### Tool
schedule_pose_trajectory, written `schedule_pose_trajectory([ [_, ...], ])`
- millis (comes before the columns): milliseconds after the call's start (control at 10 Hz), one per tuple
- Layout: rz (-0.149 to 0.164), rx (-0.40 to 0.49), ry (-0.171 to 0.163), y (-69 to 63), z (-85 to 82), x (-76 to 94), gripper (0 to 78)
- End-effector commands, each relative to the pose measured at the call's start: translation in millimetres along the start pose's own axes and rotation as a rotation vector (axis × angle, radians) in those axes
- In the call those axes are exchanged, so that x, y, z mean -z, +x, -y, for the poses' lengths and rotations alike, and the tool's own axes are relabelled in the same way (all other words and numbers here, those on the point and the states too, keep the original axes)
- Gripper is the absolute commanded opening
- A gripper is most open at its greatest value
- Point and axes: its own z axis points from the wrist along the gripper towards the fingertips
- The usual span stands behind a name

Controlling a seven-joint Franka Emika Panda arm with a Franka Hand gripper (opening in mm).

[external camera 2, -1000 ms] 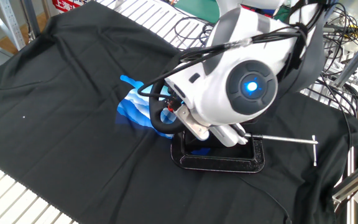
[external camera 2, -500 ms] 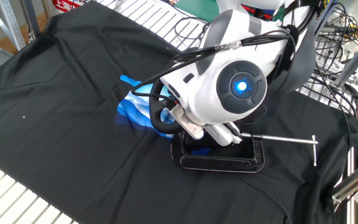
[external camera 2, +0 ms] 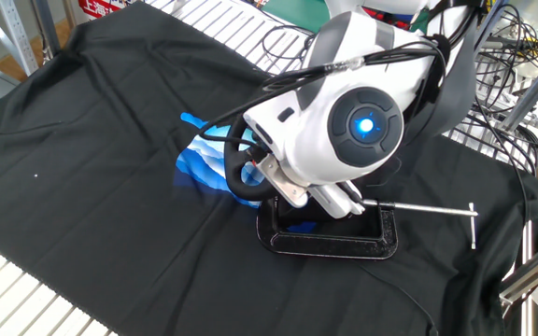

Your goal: Rotate the steering wheel 90 degrees counterclockwise

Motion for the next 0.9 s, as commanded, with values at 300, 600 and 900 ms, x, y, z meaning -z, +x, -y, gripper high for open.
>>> schedule_pose_trajectory([
  [300, 0.018, -0.025, -0.026, -0.1, 0.5, 1.2, 77.5],
  [600, 0.038, -0.082, -0.043, -0.1, 0.5, 1.2, 77.5],
  [900, 0.052, -0.046, -0.092, -0.1, 0.5, 1.2, 77.5],
])
